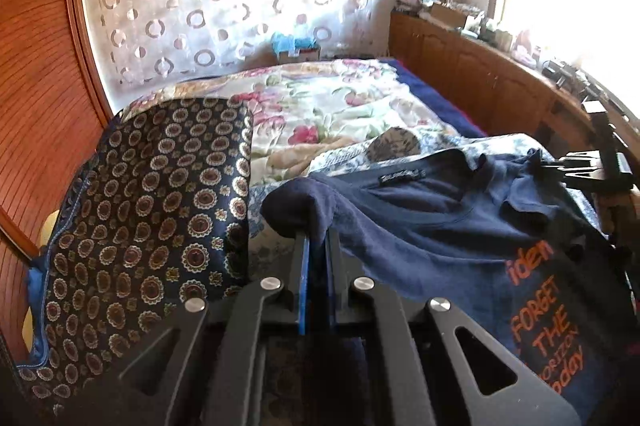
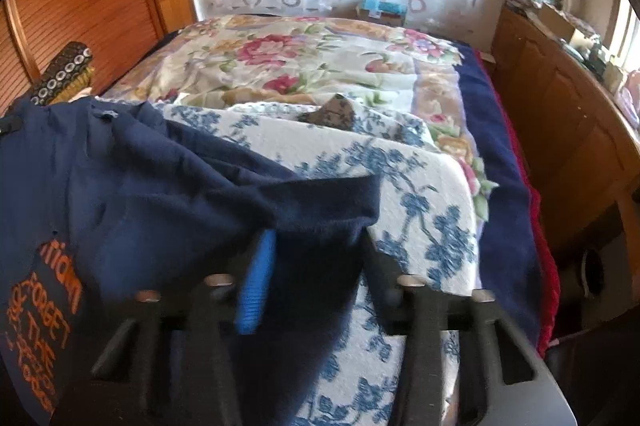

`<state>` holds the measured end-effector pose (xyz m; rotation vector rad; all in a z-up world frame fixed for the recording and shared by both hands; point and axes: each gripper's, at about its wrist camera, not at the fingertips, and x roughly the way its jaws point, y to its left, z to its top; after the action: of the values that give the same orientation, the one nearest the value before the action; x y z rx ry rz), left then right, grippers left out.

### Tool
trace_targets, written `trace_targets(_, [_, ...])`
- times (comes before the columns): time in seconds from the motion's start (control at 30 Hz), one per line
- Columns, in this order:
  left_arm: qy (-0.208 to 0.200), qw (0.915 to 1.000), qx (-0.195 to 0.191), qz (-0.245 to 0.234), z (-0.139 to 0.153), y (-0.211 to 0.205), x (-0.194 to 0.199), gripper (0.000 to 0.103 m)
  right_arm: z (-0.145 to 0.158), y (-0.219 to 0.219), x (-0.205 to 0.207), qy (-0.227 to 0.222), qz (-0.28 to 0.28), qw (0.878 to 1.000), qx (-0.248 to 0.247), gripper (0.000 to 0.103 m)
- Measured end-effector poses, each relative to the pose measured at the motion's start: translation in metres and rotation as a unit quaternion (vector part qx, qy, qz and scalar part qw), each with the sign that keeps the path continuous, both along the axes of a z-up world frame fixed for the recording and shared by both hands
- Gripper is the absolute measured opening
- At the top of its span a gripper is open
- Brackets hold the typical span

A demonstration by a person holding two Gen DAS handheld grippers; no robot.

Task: Fold small clothes

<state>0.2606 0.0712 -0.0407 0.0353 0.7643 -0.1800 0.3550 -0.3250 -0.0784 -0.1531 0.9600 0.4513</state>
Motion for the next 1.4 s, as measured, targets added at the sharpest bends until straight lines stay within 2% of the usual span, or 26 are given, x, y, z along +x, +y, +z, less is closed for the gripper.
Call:
trace_targets(0.03, [-0.004, 1.0000, -0.003, -0.002, 0.003, -0.001, -0.004, 0.004, 0.001, 0.003, 0.000, 0.005, 0.009, 1.000, 0.005, 0.010])
trace_targets(0.1, [-0.014, 0.9998, -0.009, -0.011, 0.011, -0.002, -0.017, 0.003, 0.005, 0.009, -0.005, 0.002, 0.009, 1.000, 0.000, 0.007])
trace_targets(0.43, [-0.084, 0.9957, -0.025, -0.032, 0.055, -0.007, -0.100, 0.003, 0.088, -0.008, -0.084, -0.120, -0.018, 0.991, 0.049, 0.005])
trace_targets(0.63, [-0.100, 0.9939, -0.027, -0.039, 0.062, 0.003, -0.160, 0.003, 0.113, -0.026, -0.151, -0.145, -0.027, 0.987, 0.068, 0.005])
trace_targets(0.8, [-0.107, 0.9934, -0.026, -0.033, 0.063, 0.012, -0.213, 0.003, 0.121, -0.038, -0.202, -0.145, -0.033, 0.986, 0.071, 0.005])
trace_targets(0.87, [-0.102, 0.9944, -0.014, -0.025, 0.061, 0.015, -0.228, 0.004, 0.125, -0.047, -0.227, -0.143, -0.036, 0.986, 0.075, 0.005])
trace_targets(1.0, [-0.093, 0.9952, -0.019, -0.027, 0.056, 0.018, -0.257, 0.004, 0.125, -0.062, -0.268, -0.117, -0.034, 0.989, 0.089, 0.005])
trace_targets(1.13, [-0.081, 0.9960, -0.029, -0.025, 0.048, 0.018, -0.283, 0.004, 0.129, -0.064, -0.303, -0.112, -0.018, 0.991, 0.074, 0.005])
trace_targets(1.23, [-0.068, 0.9963, -0.042, -0.031, 0.036, 0.023, -0.295, 0.008, 0.124, -0.069, -0.322, -0.096, -0.014, 0.993, 0.069, 0.005])
trace_targets(1.3, [-0.055, 0.9970, -0.045, -0.030, 0.026, 0.027, -0.300, 0.020, 0.113, -0.069, -0.327, -0.069, -0.006, 0.995, 0.066, 0.005])
trace_targets(1.33, [-0.051, 0.9975, -0.042, -0.023, 0.021, 0.031, -0.300, 0.021, 0.104, -0.067, -0.328, -0.052, -0.001, 0.997, 0.057, 0.006])
trace_targets(1.4, [-0.041, 0.9980, -0.044, -0.018, 0.014, 0.039, -0.299, 0.028, 0.089, -0.063, -0.330, -0.035, -0.006, 0.999, 0.036, 0.015])
